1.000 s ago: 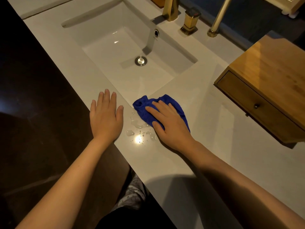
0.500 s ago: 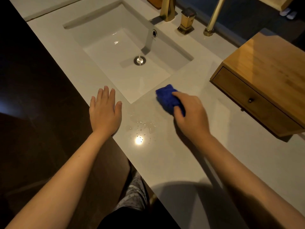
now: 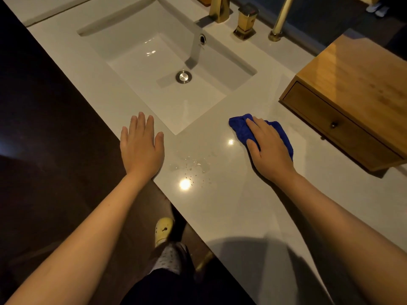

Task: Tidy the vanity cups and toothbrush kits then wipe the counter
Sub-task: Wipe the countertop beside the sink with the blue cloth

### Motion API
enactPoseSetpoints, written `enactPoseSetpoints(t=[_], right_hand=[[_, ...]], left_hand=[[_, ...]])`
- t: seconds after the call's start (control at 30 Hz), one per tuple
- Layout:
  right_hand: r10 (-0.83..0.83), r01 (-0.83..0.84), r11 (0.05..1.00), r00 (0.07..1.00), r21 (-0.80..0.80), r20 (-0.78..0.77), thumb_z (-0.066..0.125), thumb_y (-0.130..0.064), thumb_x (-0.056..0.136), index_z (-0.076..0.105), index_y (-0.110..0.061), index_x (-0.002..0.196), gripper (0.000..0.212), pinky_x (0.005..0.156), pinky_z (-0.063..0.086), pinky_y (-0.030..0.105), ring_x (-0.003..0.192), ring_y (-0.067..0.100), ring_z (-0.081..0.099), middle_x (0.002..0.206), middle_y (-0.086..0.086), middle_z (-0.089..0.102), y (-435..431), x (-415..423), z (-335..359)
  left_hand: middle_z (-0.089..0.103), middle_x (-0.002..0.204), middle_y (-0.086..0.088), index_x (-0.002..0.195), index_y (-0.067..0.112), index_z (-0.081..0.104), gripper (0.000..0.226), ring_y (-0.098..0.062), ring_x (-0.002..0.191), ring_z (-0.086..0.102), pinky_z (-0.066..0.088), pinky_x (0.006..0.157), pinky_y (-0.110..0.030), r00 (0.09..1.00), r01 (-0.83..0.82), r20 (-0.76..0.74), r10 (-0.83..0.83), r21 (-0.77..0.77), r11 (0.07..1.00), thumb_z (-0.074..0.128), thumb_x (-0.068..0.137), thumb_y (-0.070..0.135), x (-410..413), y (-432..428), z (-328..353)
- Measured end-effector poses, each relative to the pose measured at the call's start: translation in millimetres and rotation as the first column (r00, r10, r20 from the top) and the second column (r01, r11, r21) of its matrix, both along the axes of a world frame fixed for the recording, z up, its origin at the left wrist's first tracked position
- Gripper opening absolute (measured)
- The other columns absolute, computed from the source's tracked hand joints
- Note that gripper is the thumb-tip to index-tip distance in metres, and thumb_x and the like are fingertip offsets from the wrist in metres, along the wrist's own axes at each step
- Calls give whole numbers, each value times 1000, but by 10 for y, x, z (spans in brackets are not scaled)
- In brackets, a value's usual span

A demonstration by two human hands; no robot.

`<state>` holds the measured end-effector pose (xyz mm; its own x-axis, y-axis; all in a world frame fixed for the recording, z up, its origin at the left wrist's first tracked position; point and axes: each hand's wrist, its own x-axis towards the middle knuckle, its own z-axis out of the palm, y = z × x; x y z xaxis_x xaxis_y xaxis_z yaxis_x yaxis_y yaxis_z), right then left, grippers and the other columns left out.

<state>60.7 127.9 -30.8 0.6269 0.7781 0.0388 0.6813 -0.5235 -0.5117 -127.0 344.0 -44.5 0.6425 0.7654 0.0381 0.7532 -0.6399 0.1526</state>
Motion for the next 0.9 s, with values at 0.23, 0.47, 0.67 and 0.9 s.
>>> enactPoseSetpoints(t=[0.23, 0.47, 0.67, 0.9], right_hand=[[-247, 246, 969, 969, 35, 16, 43, -12, 96, 40, -8, 140, 44, 109, 23, 29, 130, 26, 43, 142, 11, 47, 85, -336, -60], [-500, 500, 865, 866, 28, -23, 42, -15, 97, 38, -10, 141, 44, 115, 23, 36, 135, 25, 39, 145, 9, 45, 266, -841, -80], [-735, 735, 678, 678, -9, -7, 41, -18, 98, 33, -14, 143, 47, 118, 23, 42, 138, 26, 34, 150, 7, 39, 577, -1277, -98], [-841, 844, 533, 536, -65, 68, 37, -19, 98, 29, -10, 145, 48, 119, 20, 42, 139, 29, 32, 150, 11, 36, 1078, -1682, -98]], left_hand=[[25, 154, -12, 143, 10, 27, 53, -27, 143, 18, 15, 116, -46, 1000, 15, -13, -16, -18, 1000, 25, 96, 35, -18, 2, 6], [9, 158, -12, 147, 10, 11, 60, -27, 145, 5, 4, 118, -44, 990, 127, -55, -133, -106, 986, 18, 95, 40, -100, 46, 55], [15, 156, -13, 144, 9, 24, 51, -26, 145, 7, 6, 119, -43, 897, 441, 86, -434, -251, 862, 29, 97, 28, -162, 583, 183], [21, 155, -16, 144, 8, 22, 56, -31, 144, 13, 7, 115, -50, 840, 541, -16, -543, -58, 839, 32, 96, 35, -47, 1402, 156]])
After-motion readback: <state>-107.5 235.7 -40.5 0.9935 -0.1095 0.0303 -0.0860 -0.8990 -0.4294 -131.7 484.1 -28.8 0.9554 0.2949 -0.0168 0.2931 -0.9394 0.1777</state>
